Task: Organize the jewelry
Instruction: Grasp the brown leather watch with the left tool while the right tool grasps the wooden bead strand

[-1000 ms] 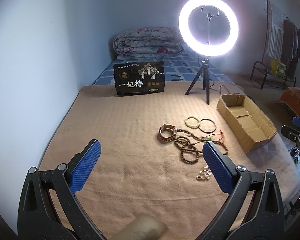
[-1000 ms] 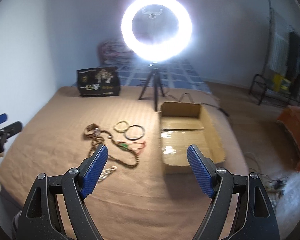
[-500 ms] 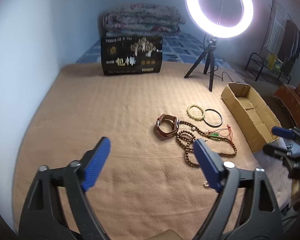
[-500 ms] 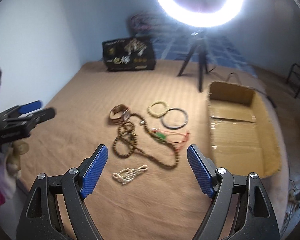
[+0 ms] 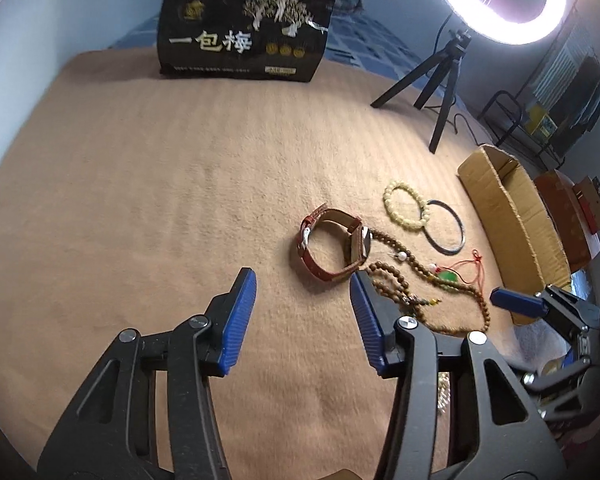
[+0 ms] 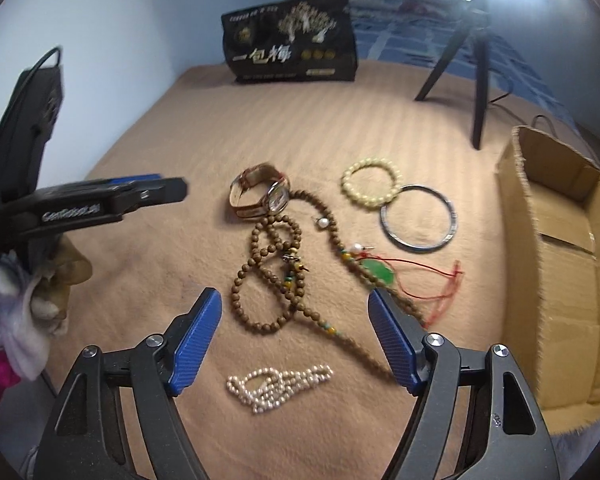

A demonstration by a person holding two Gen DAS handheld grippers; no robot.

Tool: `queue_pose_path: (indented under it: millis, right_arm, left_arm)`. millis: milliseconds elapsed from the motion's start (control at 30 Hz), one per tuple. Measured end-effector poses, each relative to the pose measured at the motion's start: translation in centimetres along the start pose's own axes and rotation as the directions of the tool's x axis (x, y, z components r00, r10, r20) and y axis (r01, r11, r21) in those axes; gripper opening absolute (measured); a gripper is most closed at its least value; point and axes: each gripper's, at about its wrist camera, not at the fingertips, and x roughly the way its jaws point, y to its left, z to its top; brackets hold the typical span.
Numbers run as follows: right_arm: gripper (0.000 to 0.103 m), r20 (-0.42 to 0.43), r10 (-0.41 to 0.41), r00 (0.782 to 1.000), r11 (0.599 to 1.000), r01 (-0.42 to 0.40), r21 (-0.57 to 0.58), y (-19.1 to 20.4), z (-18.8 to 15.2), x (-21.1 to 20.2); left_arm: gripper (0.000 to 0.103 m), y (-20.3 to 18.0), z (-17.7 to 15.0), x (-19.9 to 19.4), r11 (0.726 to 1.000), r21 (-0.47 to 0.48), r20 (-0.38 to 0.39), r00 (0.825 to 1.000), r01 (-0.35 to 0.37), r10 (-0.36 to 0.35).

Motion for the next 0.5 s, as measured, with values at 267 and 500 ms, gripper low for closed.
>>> queue_pose_path:
  millis: [267, 500]
  right_arm:
    - [0.075, -0.076, 0.011, 0.997, 1.0, -0.012, -0.013, 0.5, 1.0, 4.3]
    - [0.076, -0.106, -0.004, 0.994, 1.0, 0.001, -0.029, 0.9, 1.5, 6.2]
  left_arm:
    - [0.049, -0.3, 1.4, 3.2, 1.0, -0.006, -0.033, 0.999, 0.022, -0.022]
    - [0.037, -0.6, 2.4, 5.7, 1.0, 0.012, -0.057, 0.998, -0.008, 0.009]
